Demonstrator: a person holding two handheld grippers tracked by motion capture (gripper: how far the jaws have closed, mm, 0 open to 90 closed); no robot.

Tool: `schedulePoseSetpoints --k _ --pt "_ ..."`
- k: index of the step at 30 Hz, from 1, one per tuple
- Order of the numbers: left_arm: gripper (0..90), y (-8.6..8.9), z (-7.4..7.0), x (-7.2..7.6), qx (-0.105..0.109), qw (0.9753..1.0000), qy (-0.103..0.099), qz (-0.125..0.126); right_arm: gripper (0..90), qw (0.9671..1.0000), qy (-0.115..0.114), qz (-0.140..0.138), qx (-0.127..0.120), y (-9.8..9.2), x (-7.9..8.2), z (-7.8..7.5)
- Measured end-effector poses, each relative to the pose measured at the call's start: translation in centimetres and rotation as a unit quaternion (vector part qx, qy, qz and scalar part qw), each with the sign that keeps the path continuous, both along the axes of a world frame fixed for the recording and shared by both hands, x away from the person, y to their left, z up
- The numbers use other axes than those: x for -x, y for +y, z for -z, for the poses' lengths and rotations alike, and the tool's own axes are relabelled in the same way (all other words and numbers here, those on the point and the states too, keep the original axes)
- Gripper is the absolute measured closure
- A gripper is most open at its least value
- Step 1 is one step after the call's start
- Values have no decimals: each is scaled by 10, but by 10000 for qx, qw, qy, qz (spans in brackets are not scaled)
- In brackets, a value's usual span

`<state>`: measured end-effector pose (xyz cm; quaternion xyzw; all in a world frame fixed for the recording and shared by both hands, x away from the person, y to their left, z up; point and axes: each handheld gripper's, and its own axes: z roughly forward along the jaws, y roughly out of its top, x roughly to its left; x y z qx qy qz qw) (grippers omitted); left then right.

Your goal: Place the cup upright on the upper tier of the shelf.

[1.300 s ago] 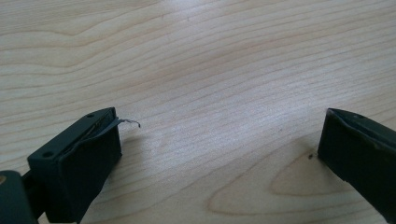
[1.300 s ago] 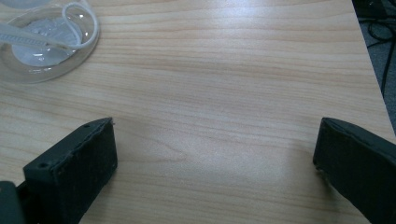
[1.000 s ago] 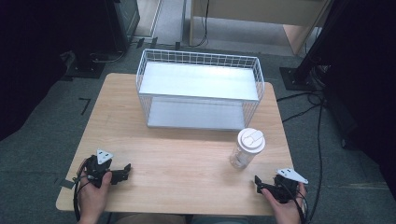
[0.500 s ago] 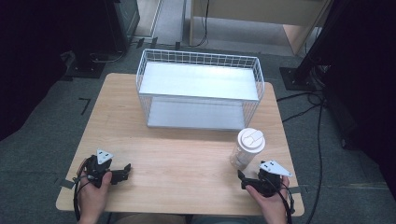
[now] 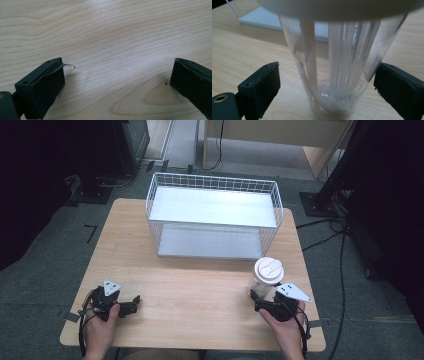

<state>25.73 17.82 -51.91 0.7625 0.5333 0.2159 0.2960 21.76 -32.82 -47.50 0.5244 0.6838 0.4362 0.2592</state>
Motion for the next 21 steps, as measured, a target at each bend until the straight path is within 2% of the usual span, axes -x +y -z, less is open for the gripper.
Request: schedulePoseSetpoints --k 12,15,16,21 --pt "0 0 0 0 -2 10000 1 1 80 9995 -273 126 -17 3 -11 -12" --pt "0 0 0 0 0 10000 -1 -1 113 9994 -307 154 -16 4 -12 -13" --pt "0 0 0 0 2 10000 -1 -1 136 9990 -370 238 -18 3 -13 -14" --pt "0 0 0 0 -1 10000 -1 1 136 9988 -437 230 -24 4 -15 -17"
